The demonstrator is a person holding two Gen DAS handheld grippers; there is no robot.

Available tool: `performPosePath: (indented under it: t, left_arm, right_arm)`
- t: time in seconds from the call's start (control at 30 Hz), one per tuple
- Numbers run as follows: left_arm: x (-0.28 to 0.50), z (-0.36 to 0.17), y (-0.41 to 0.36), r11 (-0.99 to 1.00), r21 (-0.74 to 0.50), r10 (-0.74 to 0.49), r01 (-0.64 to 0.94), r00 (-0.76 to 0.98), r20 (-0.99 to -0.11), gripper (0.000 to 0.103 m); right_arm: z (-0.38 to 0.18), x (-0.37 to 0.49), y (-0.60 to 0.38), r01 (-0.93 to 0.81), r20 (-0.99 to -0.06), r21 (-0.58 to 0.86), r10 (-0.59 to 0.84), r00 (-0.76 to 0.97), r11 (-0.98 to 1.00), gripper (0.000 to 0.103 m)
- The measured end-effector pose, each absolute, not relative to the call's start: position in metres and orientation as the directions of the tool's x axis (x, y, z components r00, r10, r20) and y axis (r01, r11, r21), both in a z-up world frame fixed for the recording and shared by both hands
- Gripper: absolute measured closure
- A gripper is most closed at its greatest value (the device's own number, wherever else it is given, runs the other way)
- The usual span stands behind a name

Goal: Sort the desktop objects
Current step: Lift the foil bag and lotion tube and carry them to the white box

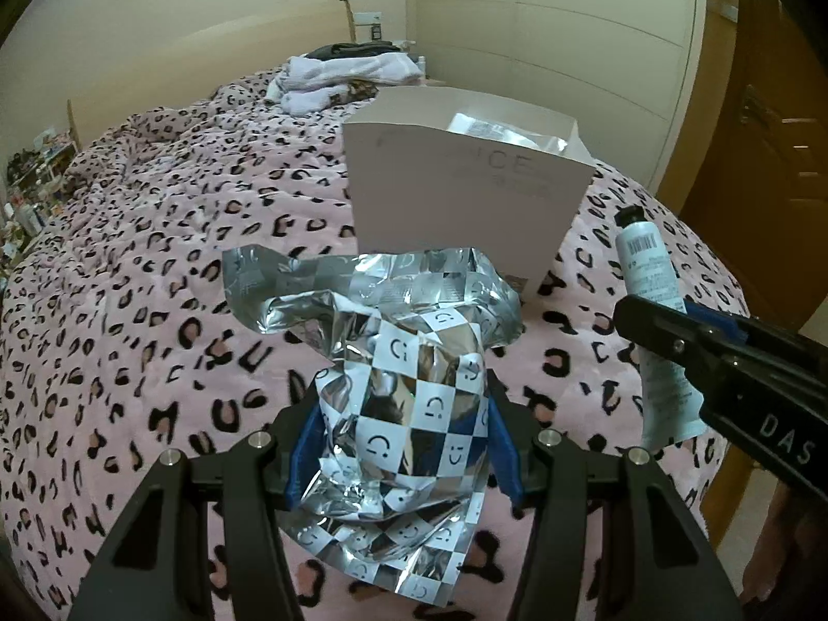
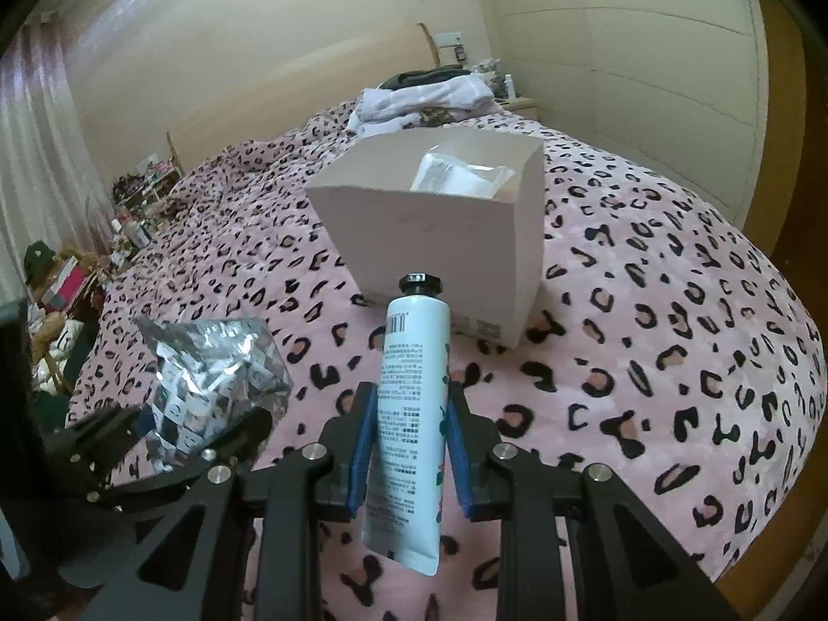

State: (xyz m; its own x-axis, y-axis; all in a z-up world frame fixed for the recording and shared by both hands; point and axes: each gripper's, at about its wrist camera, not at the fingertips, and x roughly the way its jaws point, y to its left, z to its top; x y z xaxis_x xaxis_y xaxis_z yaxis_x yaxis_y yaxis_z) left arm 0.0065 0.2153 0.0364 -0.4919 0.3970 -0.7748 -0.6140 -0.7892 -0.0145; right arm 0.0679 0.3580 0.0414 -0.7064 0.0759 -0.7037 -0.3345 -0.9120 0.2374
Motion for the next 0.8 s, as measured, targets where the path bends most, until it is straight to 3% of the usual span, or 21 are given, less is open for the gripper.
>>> performPosePath:
  t: [0.8]
  left_arm:
    - [-0.011, 0.029, 0.261, -0.742, -0.033, 0.443, -0.670, -0.453, -0.773, 0.048]
  right_arm:
    - [0.035, 0.056, 0.386, -0.362, -0.699, 0.210, 0.119, -0.705, -0.908, 0.077]
